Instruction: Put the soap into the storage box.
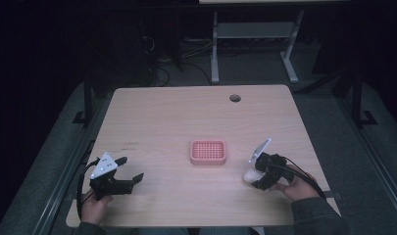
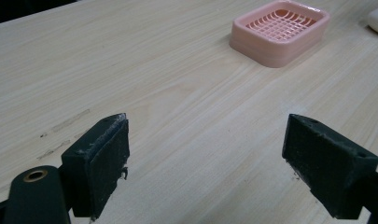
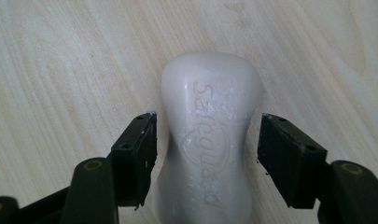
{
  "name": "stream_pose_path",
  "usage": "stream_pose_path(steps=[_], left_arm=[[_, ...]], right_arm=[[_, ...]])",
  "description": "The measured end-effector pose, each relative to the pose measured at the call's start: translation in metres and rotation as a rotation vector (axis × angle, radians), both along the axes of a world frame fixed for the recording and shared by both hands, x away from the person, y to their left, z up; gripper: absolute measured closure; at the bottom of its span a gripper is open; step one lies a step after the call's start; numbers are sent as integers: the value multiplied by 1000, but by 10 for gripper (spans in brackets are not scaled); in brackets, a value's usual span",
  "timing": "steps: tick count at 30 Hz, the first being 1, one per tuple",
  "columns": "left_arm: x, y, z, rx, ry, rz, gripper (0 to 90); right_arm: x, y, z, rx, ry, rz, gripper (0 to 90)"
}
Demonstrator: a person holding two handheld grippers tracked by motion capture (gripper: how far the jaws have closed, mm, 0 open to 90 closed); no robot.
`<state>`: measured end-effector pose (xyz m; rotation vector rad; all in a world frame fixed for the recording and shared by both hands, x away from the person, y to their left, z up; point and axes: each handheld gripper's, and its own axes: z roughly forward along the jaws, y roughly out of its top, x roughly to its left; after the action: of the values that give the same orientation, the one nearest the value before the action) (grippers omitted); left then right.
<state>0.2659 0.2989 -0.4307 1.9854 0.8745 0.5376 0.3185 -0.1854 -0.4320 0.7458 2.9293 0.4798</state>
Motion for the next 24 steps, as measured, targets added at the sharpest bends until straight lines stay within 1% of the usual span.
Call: stream_pose_path(steps=[4, 5, 7, 10, 12, 24], left_arm=[[0, 0, 0, 2, 0, -2, 145], [0, 0, 0, 0, 0, 0, 145], [0, 0, 0, 2, -1, -2, 145], [0, 0, 0, 1, -1, -1, 145], [0, 0, 0, 0, -2, -1, 145], [0, 0, 0, 2, -2, -1, 145]], right_arm=[[1, 0, -2, -4, 9, -3, 422], [2, 0, -3, -2, 19, -4, 427], [2, 1, -4, -10, 20, 1, 439], [3, 1, -7, -19, 31, 0, 440], [3, 1, -8, -14, 41, -3, 452], [5, 0, -11, -4, 54, -21, 475]])
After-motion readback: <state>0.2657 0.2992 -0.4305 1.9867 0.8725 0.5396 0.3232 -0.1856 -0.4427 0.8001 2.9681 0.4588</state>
